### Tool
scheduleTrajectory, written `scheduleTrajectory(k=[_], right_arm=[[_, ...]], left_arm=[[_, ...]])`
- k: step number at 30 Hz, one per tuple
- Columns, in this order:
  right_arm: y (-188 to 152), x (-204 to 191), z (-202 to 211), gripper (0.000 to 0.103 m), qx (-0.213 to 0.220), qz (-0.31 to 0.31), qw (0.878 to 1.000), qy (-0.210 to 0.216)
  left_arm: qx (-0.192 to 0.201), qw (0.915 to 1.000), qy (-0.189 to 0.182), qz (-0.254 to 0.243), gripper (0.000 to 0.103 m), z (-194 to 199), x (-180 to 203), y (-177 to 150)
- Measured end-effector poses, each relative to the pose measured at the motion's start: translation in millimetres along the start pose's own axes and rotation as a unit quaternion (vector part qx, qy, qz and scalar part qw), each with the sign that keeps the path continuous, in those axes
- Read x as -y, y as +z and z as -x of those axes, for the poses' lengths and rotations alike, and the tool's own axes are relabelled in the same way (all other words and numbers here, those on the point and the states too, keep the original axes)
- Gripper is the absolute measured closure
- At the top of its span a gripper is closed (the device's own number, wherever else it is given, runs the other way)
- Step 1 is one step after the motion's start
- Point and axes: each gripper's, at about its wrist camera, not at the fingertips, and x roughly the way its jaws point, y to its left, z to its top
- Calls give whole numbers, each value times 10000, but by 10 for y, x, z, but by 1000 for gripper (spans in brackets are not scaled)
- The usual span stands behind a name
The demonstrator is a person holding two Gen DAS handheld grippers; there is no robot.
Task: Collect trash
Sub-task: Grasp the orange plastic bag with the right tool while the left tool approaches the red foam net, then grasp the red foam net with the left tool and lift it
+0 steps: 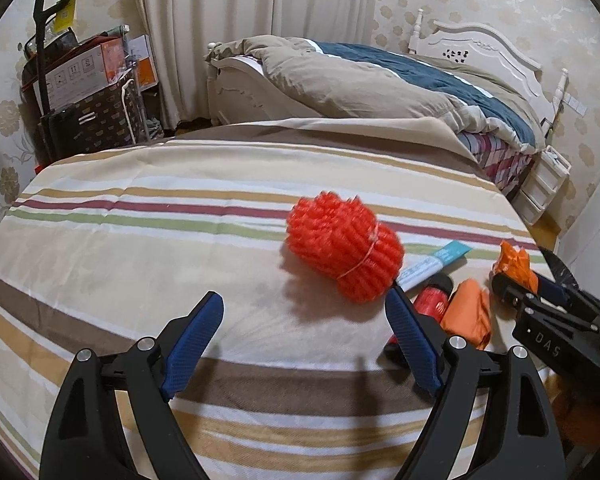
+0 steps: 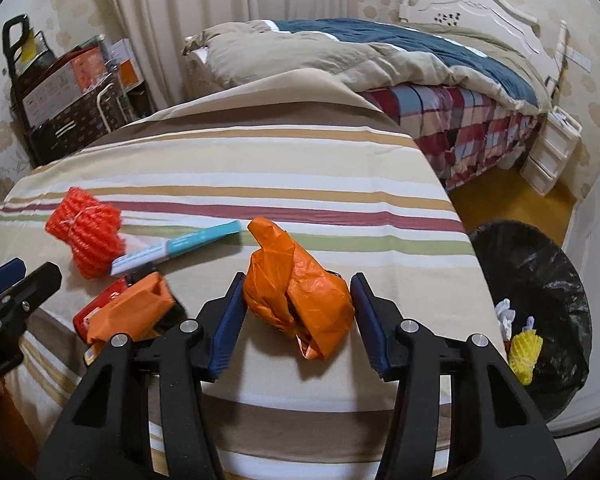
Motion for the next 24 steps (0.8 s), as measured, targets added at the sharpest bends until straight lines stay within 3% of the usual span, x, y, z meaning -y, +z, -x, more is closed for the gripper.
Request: scheduleTrajectory(k=[24], right_arm=[[8,159,-49,52,-88,-264,9996,47]], left_arm=[[-137,9995,-93,-254,18,-377,120,236]])
